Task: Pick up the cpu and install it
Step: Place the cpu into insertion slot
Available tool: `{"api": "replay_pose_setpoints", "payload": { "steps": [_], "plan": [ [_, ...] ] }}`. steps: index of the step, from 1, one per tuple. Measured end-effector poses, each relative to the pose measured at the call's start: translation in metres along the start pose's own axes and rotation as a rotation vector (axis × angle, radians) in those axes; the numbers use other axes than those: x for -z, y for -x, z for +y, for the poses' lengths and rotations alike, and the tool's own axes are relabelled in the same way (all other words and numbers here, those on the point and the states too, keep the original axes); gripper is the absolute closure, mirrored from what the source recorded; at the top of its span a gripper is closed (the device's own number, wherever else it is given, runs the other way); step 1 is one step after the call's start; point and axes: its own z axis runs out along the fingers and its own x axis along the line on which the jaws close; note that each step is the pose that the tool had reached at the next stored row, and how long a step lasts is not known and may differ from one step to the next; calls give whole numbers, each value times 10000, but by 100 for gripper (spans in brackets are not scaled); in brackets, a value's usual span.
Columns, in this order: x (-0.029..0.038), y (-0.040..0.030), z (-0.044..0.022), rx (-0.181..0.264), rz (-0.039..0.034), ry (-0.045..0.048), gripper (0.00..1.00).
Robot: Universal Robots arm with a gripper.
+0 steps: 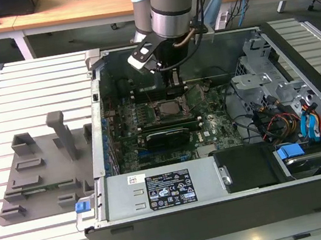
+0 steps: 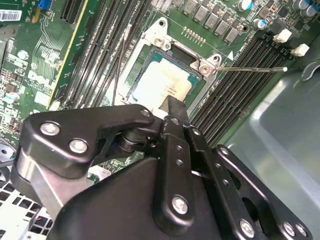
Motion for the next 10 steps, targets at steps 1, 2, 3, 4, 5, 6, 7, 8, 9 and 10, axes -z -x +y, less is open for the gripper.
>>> {"api": "replay_pose_setpoints", "payload": {
  "steps": [1, 2, 3, 4, 5, 6, 7, 8, 9, 10],
  "plan": [
    [3, 0, 0, 0, 0, 0, 89],
    [5, 0, 0, 0, 1, 0, 89],
    [12, 1, -1, 0, 0, -1, 89],
    [30, 1, -2, 0, 0, 0, 89],
    [47, 2, -2, 0, 1, 0, 89],
    [64, 2, -3, 0, 0, 0, 89],
    [81, 3, -4, 0, 0, 0, 89],
    [95, 3, -5, 0, 0, 0, 89],
    [108, 3, -5, 1, 1, 1, 89],
    [166, 5, -8, 0, 0, 0, 89]
  ]
}}
